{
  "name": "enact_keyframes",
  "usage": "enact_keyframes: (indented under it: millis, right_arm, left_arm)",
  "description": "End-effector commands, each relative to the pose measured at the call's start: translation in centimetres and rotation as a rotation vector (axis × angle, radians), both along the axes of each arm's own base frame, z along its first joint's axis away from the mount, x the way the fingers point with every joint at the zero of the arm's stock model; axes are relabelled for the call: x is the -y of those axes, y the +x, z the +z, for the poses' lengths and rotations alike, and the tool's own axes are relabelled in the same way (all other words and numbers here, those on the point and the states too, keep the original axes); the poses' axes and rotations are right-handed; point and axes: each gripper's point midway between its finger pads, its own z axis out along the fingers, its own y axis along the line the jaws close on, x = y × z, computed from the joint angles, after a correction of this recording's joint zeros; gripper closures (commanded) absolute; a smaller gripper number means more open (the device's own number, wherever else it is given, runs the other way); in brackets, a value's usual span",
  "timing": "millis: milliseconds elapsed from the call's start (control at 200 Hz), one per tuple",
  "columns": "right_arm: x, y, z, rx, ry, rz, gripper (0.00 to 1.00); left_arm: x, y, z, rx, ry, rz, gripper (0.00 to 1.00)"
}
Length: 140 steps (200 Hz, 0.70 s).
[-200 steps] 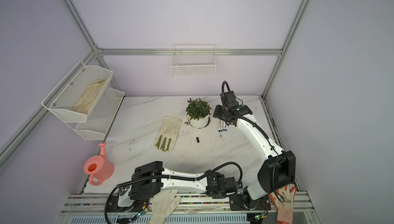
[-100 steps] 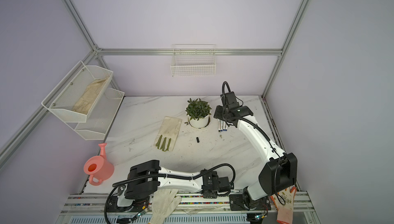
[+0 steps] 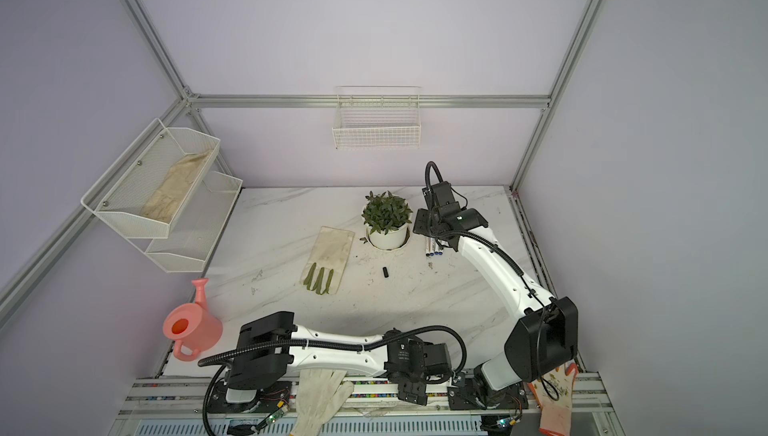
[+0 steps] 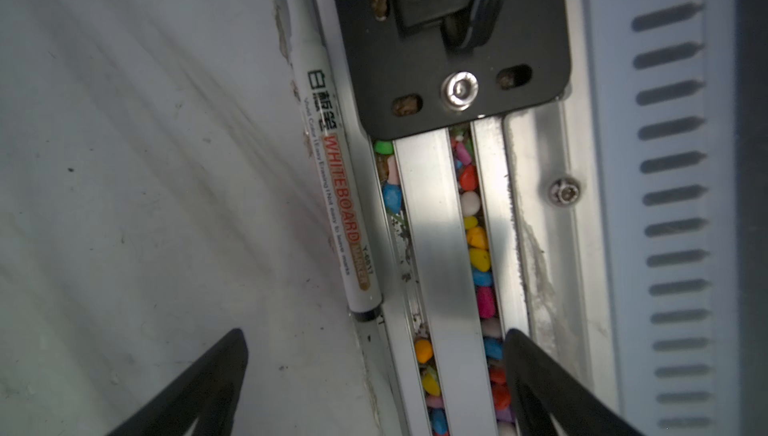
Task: Insert the pens into the pen caps
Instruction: 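Close the left gripper around the white marker lying along the edge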
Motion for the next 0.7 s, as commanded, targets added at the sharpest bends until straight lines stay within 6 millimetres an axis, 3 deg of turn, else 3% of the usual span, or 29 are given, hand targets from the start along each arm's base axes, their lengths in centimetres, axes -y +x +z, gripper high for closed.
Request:
enact_keyframes:
  millis: [0, 150, 335, 520, 695]
  right_arm:
    - [0.0, -0.7, 0.5, 0.021, -0.025, 0.01, 0.43]
    - [-0.7, -1.1, 0.6, 0.039, -0.057, 0.029, 0.43]
    - [-1.5, -1.3, 1.2, 0.064, -0.086, 0.049, 0.44]
    - [-1.1, -1.4, 1.9, 0.09, -0.099, 0.034, 0.44]
    - [-0.9, -1.5, 2.4, 0.104, -0.101, 0.027, 0.43]
  left_arm:
    - [1.9, 0.9, -0.5, 0.007, -0.039, -0.003, 0.06]
    - [3.0, 3.2, -1.9, 0.043, -0.041, 0.083, 0.11]
    - [3.5, 4.7, -3.2, 0.007, -0.025, 0.136, 0.42]
    - [3.4, 5.2, -3.7, -0.018, -0.009, 0.184, 0.58]
    - [3.1, 5.7, -3.7, 0.005, 0.007, 0.222, 0.66]
